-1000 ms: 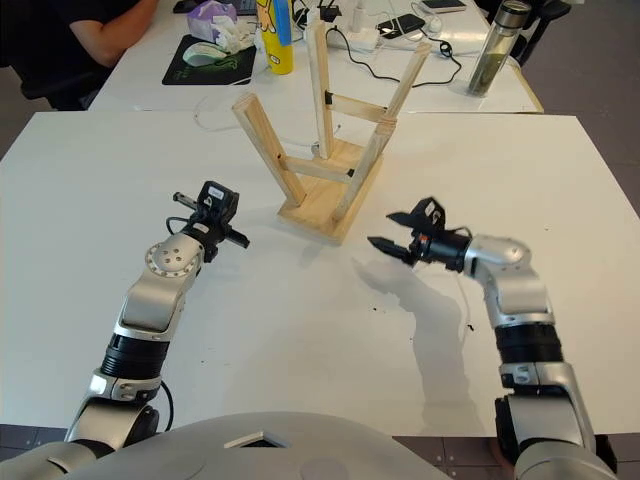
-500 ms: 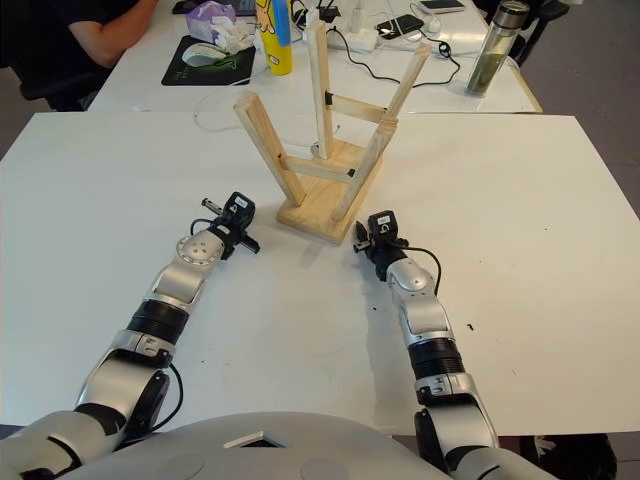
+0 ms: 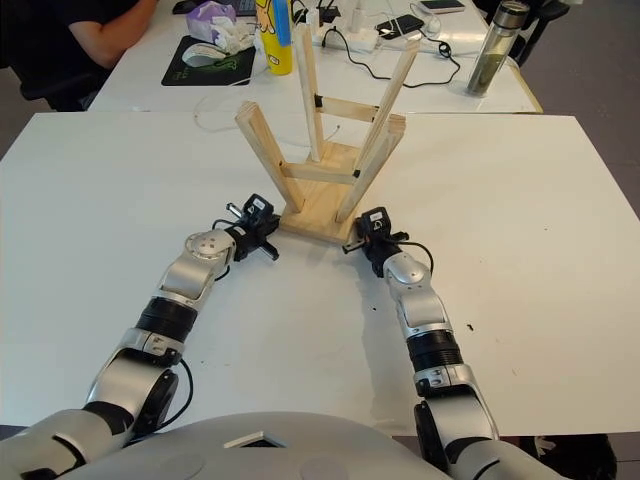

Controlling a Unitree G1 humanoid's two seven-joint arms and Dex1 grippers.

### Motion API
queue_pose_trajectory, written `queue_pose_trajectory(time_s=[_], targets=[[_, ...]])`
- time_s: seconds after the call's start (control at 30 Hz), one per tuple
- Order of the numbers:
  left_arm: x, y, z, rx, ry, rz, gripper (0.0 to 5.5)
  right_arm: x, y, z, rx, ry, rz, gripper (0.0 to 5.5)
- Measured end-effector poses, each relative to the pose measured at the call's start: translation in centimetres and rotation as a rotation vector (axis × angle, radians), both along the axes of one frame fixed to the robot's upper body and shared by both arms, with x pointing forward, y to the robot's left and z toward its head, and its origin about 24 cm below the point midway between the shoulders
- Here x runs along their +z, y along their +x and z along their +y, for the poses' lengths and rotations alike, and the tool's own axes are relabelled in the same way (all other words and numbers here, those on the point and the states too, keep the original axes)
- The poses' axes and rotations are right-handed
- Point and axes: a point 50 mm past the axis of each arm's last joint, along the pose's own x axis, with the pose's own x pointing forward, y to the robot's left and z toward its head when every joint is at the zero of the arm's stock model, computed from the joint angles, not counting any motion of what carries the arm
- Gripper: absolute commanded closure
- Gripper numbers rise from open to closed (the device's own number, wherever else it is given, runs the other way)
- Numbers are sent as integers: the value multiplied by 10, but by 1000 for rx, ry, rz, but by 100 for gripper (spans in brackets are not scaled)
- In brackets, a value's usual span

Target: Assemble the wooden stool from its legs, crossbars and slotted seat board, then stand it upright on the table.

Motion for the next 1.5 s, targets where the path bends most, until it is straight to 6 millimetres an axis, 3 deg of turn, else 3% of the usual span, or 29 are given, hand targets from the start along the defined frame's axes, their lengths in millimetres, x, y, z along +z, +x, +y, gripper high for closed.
queue_pose_trajectory(time_s=[0.27, 0.53, 0.67, 0.8, 0.9, 1.03, 1.17, 1.37, 1.5], targets=[[8, -60, 4, -46, -50, 139, 550, 5, -40, -10, 89, 4, 74, 548], [13, -63, 11, -47, 43, 91, 550, 5, -38, -4, 101, 20, 76, 548], [34, -72, 38, -103, 139, 33, 550, 2, -38, 8, 147, 52, 80, 548], [51, -77, 66, -195, 198, 70, 550, 1, -42, 7, 127, 57, 77, 548], [64, -80, 76, -257, 159, 96, 513, -1, -45, 7, 110, 64, 75, 550], [79, -95, 64, -434, -92, 102, 449, -1, -45, 7, 104, 67, 74, 550], [74, -105, 43, -492, -234, 100, 446, -1, -42, 6, 121, 66, 78, 550], [60, -105, 7, -434, -367, 21, 539, -1, -38, 5, 150, 80, 91, 550], [43, -103, -2, -347, -344, -7, 547, 0, -34, 5, 163, 77, 95, 550]])
